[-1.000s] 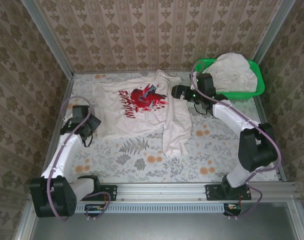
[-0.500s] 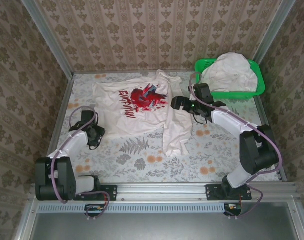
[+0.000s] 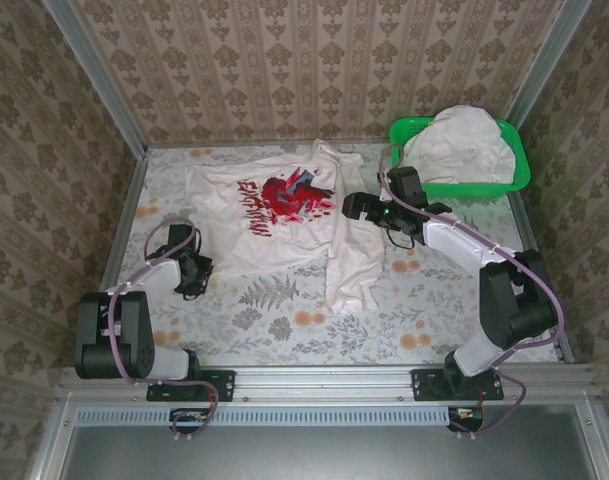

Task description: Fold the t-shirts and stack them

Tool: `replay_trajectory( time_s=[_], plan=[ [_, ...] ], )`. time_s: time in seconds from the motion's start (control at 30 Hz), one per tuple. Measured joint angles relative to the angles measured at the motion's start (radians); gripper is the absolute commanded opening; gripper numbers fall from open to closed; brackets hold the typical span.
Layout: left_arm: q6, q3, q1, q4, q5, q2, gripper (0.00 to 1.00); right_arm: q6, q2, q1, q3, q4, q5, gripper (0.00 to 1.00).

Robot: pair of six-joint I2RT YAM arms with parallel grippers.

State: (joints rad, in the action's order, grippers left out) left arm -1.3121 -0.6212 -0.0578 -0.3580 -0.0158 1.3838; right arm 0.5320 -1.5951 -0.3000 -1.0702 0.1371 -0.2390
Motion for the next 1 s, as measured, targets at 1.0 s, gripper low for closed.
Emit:
replay_trajectory(
  time_s=[1.0],
  plan=[
    [0.048, -0.123, 0.016, -0.14, 0.012, -0.161, 0.0, 0.053, 0.246, 0.016, 0.272, 0.259, 0.045, 0.67]
  ],
)
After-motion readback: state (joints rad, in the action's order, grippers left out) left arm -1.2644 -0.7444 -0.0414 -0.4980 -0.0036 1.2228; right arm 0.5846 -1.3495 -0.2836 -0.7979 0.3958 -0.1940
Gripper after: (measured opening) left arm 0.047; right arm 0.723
